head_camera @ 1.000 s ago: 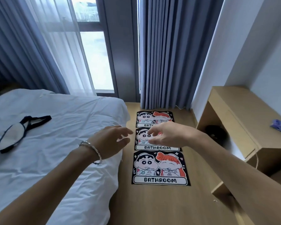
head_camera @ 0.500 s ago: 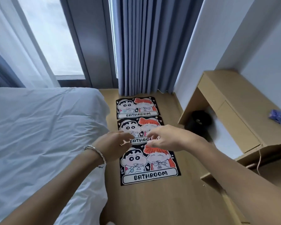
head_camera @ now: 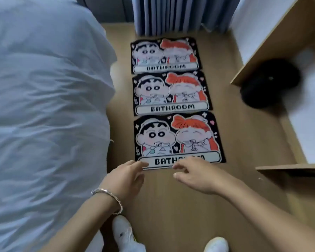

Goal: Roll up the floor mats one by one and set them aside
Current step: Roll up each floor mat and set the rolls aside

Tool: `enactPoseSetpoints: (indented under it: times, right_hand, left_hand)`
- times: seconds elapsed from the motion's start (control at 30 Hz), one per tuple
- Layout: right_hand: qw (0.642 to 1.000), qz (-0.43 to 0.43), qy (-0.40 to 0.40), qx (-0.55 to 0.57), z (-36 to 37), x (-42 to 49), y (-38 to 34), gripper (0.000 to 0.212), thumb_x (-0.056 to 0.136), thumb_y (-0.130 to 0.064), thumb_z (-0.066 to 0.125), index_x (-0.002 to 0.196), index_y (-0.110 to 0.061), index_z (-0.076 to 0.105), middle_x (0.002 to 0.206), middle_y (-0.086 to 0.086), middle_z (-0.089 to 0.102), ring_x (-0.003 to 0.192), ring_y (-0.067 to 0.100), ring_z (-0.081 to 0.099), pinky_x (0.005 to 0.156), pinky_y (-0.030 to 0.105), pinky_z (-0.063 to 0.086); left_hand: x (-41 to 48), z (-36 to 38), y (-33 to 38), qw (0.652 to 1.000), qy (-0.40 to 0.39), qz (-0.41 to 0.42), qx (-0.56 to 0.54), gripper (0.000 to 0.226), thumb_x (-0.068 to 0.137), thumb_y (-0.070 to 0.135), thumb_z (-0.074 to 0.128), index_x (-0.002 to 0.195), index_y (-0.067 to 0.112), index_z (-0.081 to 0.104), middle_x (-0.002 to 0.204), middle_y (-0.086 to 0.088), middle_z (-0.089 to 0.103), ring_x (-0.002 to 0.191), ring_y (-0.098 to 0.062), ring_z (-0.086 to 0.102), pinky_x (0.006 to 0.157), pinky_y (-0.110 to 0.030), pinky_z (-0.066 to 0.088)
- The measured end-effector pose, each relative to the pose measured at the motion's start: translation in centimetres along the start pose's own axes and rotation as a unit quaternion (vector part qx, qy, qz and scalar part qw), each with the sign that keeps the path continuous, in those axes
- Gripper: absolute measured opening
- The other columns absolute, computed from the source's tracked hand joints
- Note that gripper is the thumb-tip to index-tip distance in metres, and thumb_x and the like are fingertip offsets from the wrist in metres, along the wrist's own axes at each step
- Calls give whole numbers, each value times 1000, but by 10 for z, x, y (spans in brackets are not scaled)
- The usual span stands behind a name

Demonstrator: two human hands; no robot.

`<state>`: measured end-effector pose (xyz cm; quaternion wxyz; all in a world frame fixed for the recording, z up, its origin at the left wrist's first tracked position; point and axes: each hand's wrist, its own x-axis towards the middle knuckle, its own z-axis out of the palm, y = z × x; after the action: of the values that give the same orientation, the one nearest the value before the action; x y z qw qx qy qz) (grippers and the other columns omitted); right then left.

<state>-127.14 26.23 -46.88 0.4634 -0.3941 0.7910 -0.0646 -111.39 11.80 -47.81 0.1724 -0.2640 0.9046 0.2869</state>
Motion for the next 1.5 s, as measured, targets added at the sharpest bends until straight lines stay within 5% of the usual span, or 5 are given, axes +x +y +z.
enactPoseSetpoints:
  times: [0.47, 0.73, 0.97, 1.13, 1.5]
  right_hand:
    - [996, 62, -50, 47, 281, 211, 225, 35, 98, -33, 46, 130, -22, 55, 128, 0, 54, 126, 15, 45, 93, 18, 29]
    - [997, 69, -34, 21, 326, 289, 254, 45, 98, -36, 45, 141, -24, 42, 142, -2, 41, 132, 16, 38, 107, 28, 30]
    - [991, 70, 39, -108, 341, 354, 242, 74, 98, -39, 42, 152, -27, -7, 157, 6, -22, 145, 27, -19, 116, 44, -3]
    - [976, 94, -22, -195, 333, 386, 242, 79, 98, -45, 40, 150, -25, -17, 154, 14, -27, 143, 38, -18, 117, 51, 1]
    - [991, 110, 40, -60, 273, 323, 288, 48, 98, -34, 41, 142, -15, 39, 147, 7, 36, 134, 24, 37, 109, 39, 33]
  left_hand:
    - [130, 353, -150, 990, -115, -78, 16, 37, 95, 32, 42, 131, 37, 45, 125, 12, 48, 113, -13, 50, 90, -32, 46]
    - [163, 398, -225, 988, -81, -126, 19, 36, 94, 28, 46, 129, 33, 50, 128, 8, 48, 117, -13, 48, 90, -24, 40]
    - [233, 408, -271, 984, 6, -175, -10, 36, 88, 22, 50, 123, 25, 59, 136, 0, 42, 120, -21, 46, 99, -29, 39]
    - [280, 381, -288, 980, -53, -177, 76, 37, 90, 26, 51, 126, 28, 56, 140, -6, 36, 129, -26, 37, 105, -33, 31]
    - [333, 365, -255, 981, -31, -191, -2, 14, 85, 20, 57, 85, 11, 68, 88, -13, 64, 87, -31, 59, 68, -27, 39]
